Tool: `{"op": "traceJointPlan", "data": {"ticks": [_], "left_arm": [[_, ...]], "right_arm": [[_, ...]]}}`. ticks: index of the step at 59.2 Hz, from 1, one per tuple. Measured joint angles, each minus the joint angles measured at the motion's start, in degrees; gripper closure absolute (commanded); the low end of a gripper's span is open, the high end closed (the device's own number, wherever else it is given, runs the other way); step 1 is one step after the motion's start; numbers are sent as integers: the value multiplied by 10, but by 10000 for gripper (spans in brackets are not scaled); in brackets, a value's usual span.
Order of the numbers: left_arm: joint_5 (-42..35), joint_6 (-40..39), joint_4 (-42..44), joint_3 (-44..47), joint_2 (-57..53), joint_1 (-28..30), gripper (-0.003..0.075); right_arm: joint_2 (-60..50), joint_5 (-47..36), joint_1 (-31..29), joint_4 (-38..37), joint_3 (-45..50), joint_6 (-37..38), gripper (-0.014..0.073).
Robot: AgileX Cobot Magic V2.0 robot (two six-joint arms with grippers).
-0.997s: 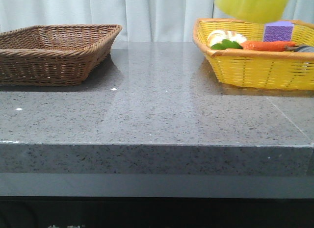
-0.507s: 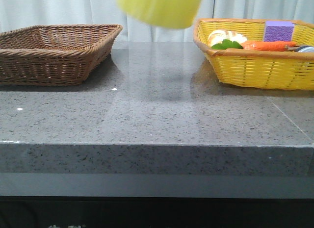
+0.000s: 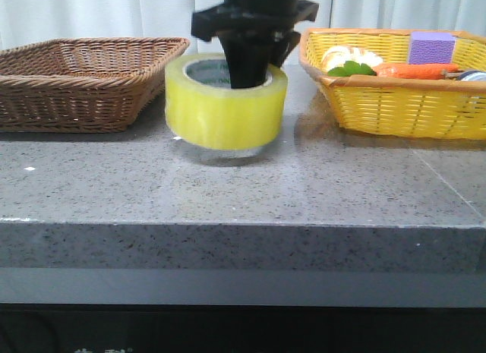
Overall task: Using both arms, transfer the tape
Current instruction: 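Lift the tape roll out and set it on the table center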
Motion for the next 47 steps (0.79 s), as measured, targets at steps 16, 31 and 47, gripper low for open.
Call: {"op": "traceJointPlan", "data": {"ticks": [16, 31, 47], "left_arm": [[0, 0, 0, 0, 0, 0, 174], [0, 0, 0, 0, 0, 0, 174], [0, 1, 0, 0, 0, 0, 174]], "right_arm": [[23, -3, 0, -14, 0, 0, 377], [30, -4, 0, -18, -1, 0, 162], [11, -6, 0, -19, -2, 0, 147]]}}
